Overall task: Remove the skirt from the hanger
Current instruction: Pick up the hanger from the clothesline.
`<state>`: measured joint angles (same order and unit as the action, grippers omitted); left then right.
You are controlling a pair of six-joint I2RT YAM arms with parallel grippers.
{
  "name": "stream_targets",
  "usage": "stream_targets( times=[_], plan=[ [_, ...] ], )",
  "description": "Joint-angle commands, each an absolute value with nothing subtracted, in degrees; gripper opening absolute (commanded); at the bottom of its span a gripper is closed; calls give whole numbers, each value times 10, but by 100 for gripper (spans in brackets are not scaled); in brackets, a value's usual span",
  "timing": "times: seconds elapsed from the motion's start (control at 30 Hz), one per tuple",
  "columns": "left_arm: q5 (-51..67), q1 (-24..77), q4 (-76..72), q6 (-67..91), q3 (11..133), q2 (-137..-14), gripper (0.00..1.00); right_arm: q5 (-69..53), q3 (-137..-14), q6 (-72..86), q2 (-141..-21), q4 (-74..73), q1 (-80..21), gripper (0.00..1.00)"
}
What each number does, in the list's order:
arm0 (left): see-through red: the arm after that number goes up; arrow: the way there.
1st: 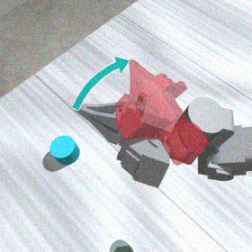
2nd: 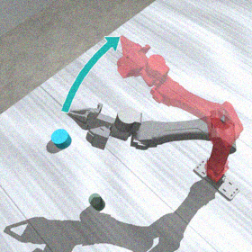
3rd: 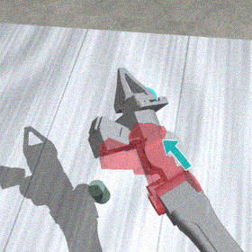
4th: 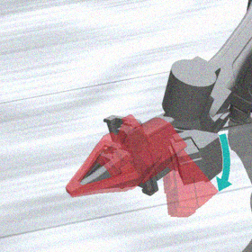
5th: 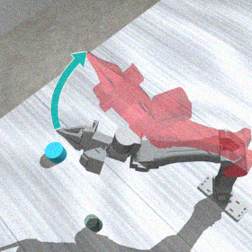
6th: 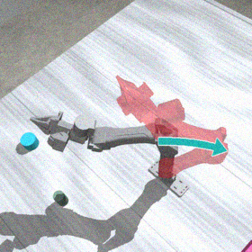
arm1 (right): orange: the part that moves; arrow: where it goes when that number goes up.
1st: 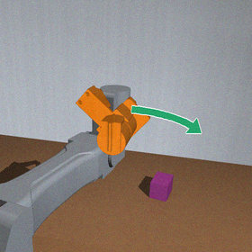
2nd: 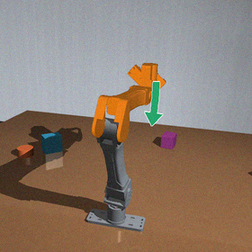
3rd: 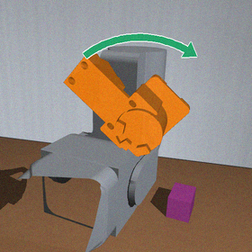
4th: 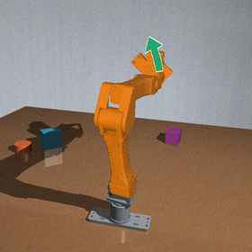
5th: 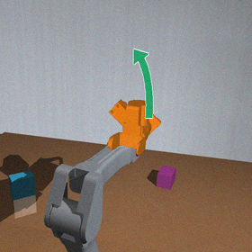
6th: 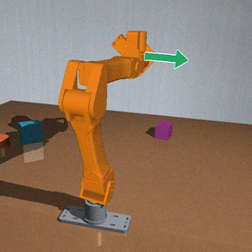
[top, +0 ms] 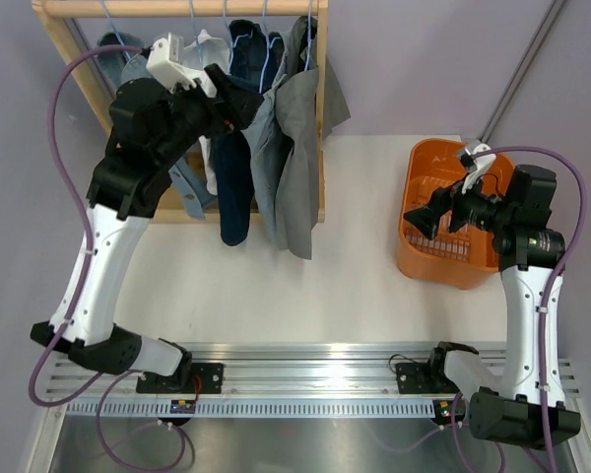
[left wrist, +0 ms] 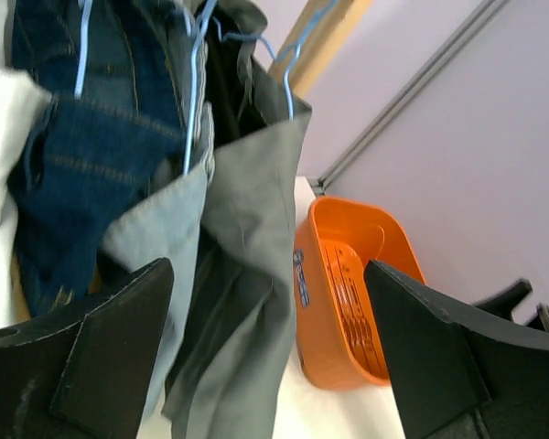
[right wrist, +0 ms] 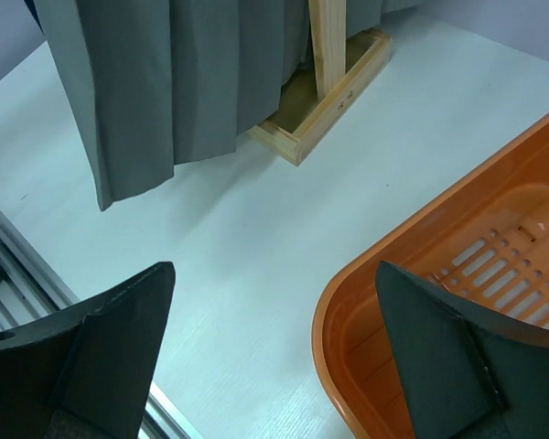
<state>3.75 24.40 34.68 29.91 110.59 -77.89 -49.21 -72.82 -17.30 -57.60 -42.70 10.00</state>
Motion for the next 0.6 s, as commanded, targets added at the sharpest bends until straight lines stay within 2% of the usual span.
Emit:
stream_targets(
  times=[0.0,0.27,0.57],
  plan=[
    [13,246,277,301,1168,-834,86,-526,-714,-159,-563,-402,98,100],
    [2,246,213,287,1268,-978,73,-548,-683,-129,-550,-367,98,99],
    [-73,246,182,229,1281,-1017,66,-547,-656,-127,-532,-365,98,99]
  ],
)
